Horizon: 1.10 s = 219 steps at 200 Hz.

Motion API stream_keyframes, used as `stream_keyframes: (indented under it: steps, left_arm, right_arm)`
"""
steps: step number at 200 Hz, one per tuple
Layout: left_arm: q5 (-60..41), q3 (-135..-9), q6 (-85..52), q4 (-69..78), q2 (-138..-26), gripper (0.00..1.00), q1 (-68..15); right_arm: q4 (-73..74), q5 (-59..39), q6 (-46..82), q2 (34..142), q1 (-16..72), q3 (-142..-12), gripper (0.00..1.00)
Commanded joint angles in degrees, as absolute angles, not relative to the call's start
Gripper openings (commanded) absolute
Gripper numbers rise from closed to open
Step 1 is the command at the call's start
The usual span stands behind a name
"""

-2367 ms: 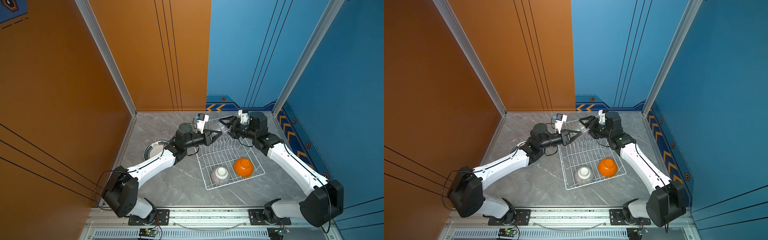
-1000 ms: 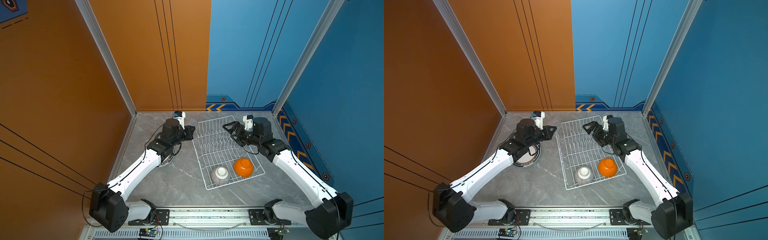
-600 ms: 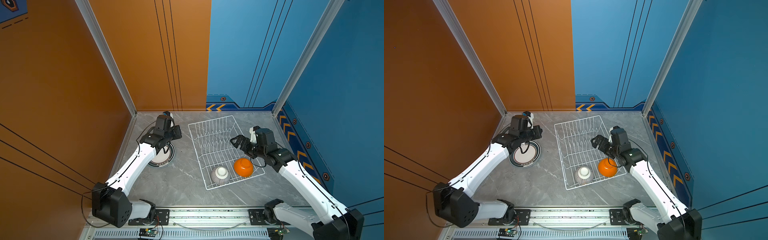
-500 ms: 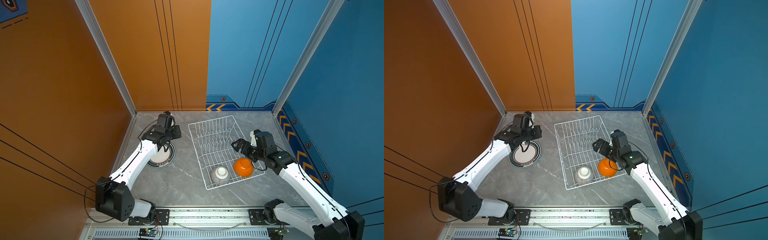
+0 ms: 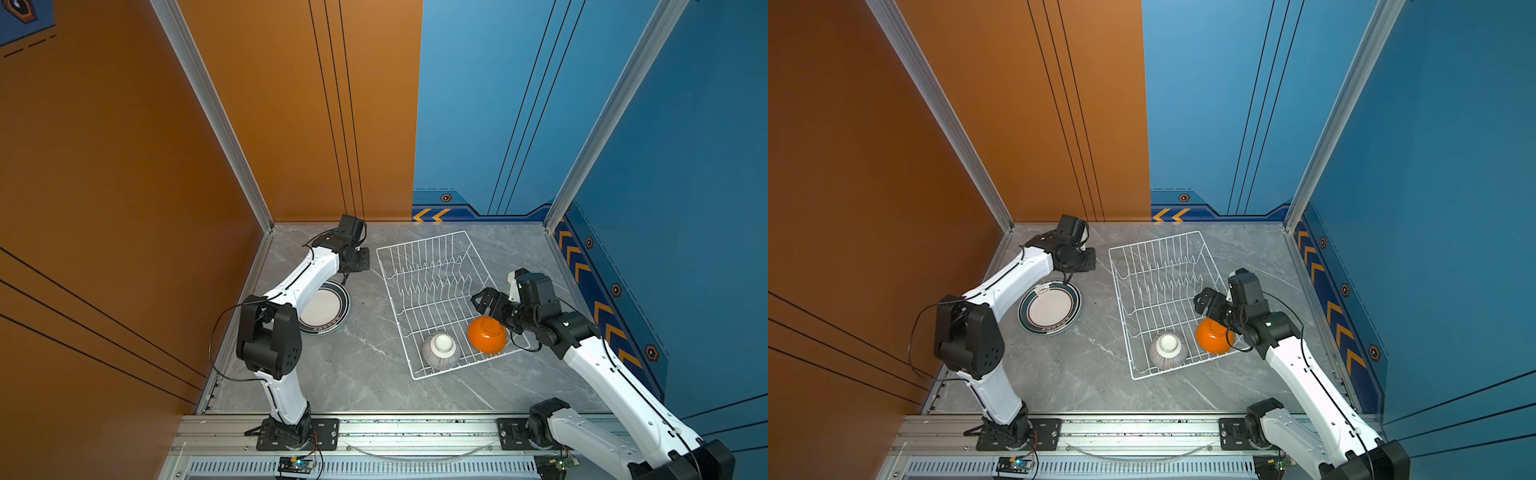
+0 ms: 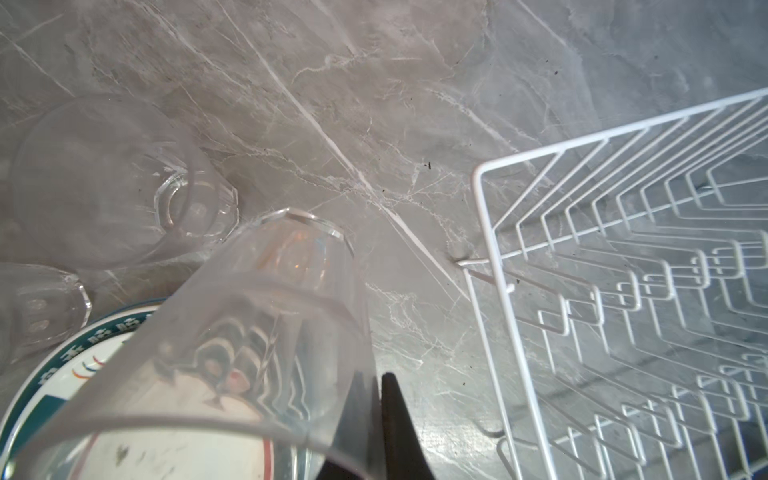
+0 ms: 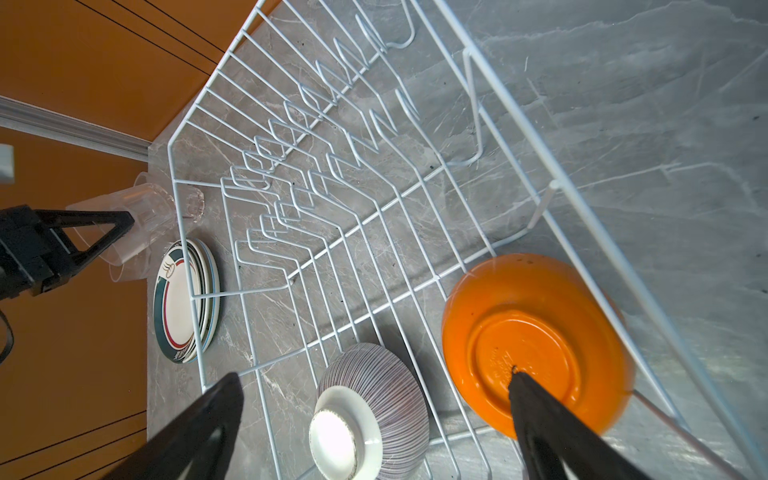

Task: Unload the mixed dishes from the dish rack
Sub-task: 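Carry the cup with the left gripper and set it beside the plates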

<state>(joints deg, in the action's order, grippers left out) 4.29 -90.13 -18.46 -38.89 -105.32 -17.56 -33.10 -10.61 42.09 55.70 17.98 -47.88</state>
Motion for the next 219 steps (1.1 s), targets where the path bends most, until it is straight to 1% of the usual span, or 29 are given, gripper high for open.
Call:
stream_keyframes:
  steps: [1, 72, 129, 141, 173, 187, 212, 219]
  left_arm:
    - [6.9, -94.5, -16.0, -43.5, -108.1, 0.00, -17.5]
    - [5.8, -102.4, -15.2, -46.1, -116.0, 0.00, -16.8]
    - [3.5, -103.9, -15.6, -46.4, -118.8, 0.00, -16.2]
    - [3.4, -104.8, -15.6, -47.1, -119.4, 0.04, -16.1]
    - [3.1, -105.6, -15.6, -47.4, -120.2, 0.12, -15.7]
    - [2.5, -106.0, -15.2, -47.4, -120.4, 0.19, -15.6]
    - [2.2, -105.8, -15.1, -47.4, -120.3, 0.30, -15.8]
    - [2.1, -105.7, -15.4, -47.5, -120.2, 0.34, -15.8]
  right_arm:
    - [-35.3, -11.8, 40.2, 55.5, 17.3, -47.1, 1.00]
    - [-37.2, -12.9, 37.9, 57.5, 16.6, -48.9, 1.00]
    - [-38.9, -11.7, 35.6, 57.6, 15.8, -48.4, 1.00]
    - [-38.9, -11.3, 35.3, 57.6, 15.7, -48.4, 1.00]
    - [-38.9, -11.5, 34.7, 58.1, 15.6, -48.7, 1.00]
    - [-38.9, -11.8, 34.5, 58.4, 15.6, -48.7, 1.00]
    - [-38.9, -11.5, 33.8, 58.0, 15.6, -48.4, 1.00]
    - [-38.9, -11.3, 33.7, 57.7, 15.7, -48.2, 1.00]
